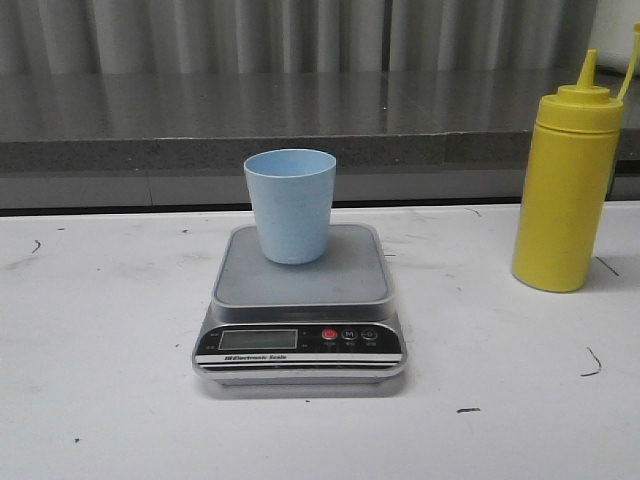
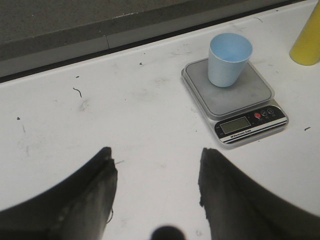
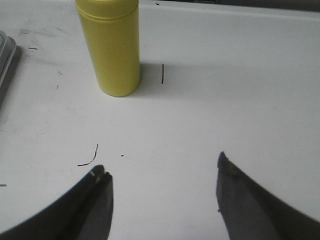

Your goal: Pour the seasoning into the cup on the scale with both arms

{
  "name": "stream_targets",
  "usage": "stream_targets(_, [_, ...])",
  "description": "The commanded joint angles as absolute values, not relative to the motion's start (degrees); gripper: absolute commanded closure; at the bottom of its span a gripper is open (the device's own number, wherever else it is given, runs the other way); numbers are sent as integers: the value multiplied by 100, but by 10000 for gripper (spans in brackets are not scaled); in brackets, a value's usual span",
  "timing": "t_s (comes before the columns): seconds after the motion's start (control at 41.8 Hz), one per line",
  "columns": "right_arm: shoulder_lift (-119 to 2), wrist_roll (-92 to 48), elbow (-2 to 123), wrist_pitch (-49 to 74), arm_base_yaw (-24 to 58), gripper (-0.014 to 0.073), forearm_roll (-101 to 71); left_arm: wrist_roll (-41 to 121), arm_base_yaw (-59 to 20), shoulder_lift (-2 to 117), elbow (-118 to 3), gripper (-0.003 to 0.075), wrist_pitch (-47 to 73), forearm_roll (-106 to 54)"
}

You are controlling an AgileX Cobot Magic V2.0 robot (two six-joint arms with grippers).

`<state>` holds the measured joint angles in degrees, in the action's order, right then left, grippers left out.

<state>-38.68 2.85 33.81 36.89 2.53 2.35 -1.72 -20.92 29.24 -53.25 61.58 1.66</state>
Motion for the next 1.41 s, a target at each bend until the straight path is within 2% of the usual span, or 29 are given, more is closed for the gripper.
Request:
stream_targets(0.0, [-3892, 238, 3558, 3368, 231, 118, 305, -249, -2075, 2791, -5297, 356, 5765, 143])
stream_targets(0.741, [-3892, 203, 3565, 3217, 239, 111, 300, -249, -2075, 2781, -5176, 356, 5726, 154])
stream_targets(0.98, [-3892, -220, 3565, 3136, 362, -56, 257, -249, -2075, 2781, -5176, 356, 5726, 154])
stream_targets(1.123, [-3941, -299, 3584, 3108, 744, -57, 257, -249, -2075, 2781, -5176, 356, 5726, 154])
stream_targets(1.386, [-4821, -335, 3872, 2822, 1347, -52, 204, -249, -2075, 2781, -5176, 356, 5726, 154])
